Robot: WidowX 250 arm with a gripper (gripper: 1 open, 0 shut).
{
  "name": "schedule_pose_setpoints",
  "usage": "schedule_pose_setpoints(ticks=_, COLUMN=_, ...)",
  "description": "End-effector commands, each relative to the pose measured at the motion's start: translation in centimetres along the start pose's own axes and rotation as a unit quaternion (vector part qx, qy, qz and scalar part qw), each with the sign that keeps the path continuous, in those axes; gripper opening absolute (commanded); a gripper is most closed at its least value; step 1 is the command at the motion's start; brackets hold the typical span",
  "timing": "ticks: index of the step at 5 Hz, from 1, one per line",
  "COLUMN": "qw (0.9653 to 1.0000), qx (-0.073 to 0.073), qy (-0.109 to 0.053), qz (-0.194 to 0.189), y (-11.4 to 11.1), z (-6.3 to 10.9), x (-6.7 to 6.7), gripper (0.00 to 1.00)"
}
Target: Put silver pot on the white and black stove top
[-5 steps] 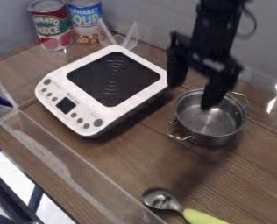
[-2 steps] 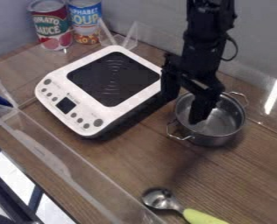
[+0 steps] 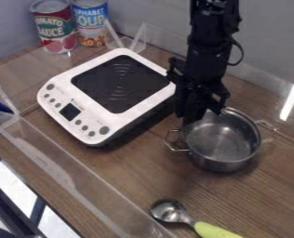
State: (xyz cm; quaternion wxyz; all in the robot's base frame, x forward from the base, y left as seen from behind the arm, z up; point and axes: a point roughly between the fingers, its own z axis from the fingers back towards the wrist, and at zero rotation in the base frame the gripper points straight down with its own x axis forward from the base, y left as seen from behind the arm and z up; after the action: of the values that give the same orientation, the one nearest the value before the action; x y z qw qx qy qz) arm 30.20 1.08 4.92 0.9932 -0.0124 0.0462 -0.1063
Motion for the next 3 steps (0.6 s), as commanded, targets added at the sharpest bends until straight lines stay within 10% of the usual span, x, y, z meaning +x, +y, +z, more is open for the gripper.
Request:
schedule_pose_setpoints(ticks=1, qw=0.9994, qx=-0.002, qy=-0.035, qz=-0.008, y=-1.5, z=2.8, x=0.4, gripper=0.0)
schedule_pose_setpoints(ticks=3, qw=0.9968, qx=-0.017, qy=-0.077, qz=0.011, y=-3.0, z=3.8, x=0.7, gripper=0.0)
